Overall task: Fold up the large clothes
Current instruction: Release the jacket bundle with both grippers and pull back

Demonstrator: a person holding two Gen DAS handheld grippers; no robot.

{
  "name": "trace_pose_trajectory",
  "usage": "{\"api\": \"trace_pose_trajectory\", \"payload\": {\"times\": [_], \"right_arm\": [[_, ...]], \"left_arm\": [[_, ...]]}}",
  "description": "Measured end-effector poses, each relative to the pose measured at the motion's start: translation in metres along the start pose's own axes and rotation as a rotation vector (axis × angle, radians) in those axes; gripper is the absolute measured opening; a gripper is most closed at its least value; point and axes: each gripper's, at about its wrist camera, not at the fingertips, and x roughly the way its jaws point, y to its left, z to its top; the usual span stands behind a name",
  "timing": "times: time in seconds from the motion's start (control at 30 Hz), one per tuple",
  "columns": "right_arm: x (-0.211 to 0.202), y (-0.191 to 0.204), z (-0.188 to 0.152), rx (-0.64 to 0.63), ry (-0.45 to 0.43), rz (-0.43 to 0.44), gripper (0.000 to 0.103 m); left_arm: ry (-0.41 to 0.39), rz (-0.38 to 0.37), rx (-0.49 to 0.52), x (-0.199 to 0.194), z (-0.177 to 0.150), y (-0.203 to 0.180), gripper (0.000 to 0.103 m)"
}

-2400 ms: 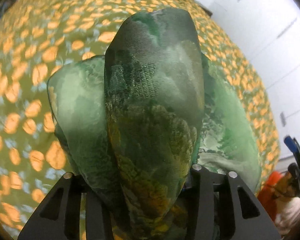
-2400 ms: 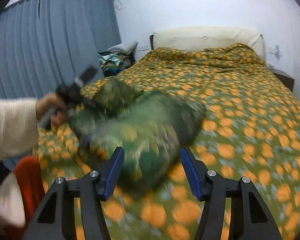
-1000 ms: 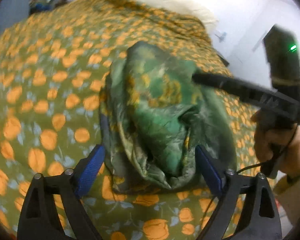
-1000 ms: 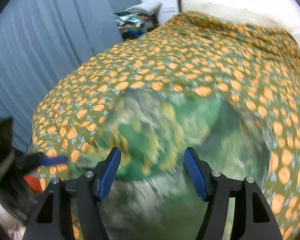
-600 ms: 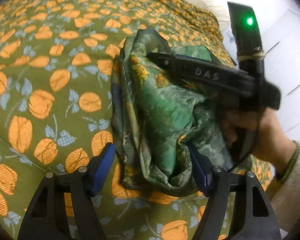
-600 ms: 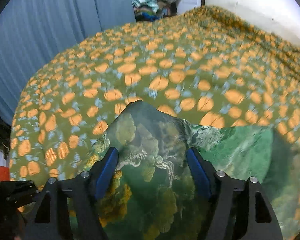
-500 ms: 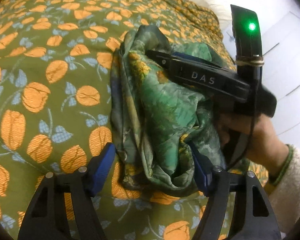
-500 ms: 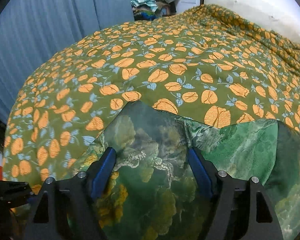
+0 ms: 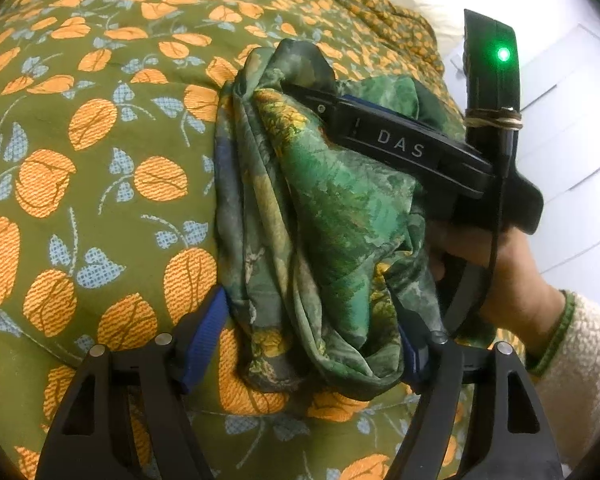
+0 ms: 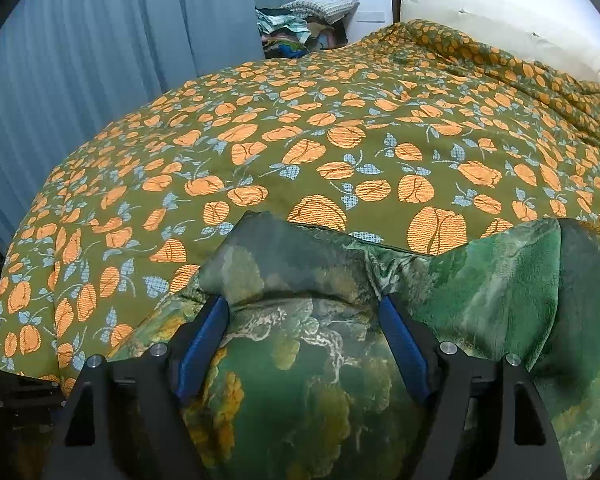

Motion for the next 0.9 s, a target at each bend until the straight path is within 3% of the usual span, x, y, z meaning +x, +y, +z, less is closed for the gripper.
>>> {"api": "trace_pose_trajectory", "payload": {"times": [0.23, 0.43, 0.63, 0.8, 0.9], "right_arm": [[-0.025, 0.009, 0.026, -0.018, 0.105, -0.036, 0.079], [-0.129, 0.01, 0.036, -0.025, 0.03, -0.101, 0.079], [-0.214, 0.0, -0.048, 0.01, 0.092, -0.202, 0.079], [-0.248, 0.004, -0.127, 0.072, 0.126, -0.19, 0.079], [-0.255, 0.005, -0.142, 0.13, 0.074, -0.163, 0.078]], "left_arm": [[0.001, -0.022, -0.003, 0.002, 0.005, 0.005, 0.08], [-0.014, -0.106, -0.06, -0.026, 0.0, 0.011, 0.081], [-0.052, -0.143, -0.04, -0.057, 0.001, 0.01, 0.078], [-0.152, -0.095, 0.038, -0.097, 0.006, -0.014, 0.078], [-0.204, -0.114, 0.074, -0.11, 0.018, -0.038, 0.078]]}}
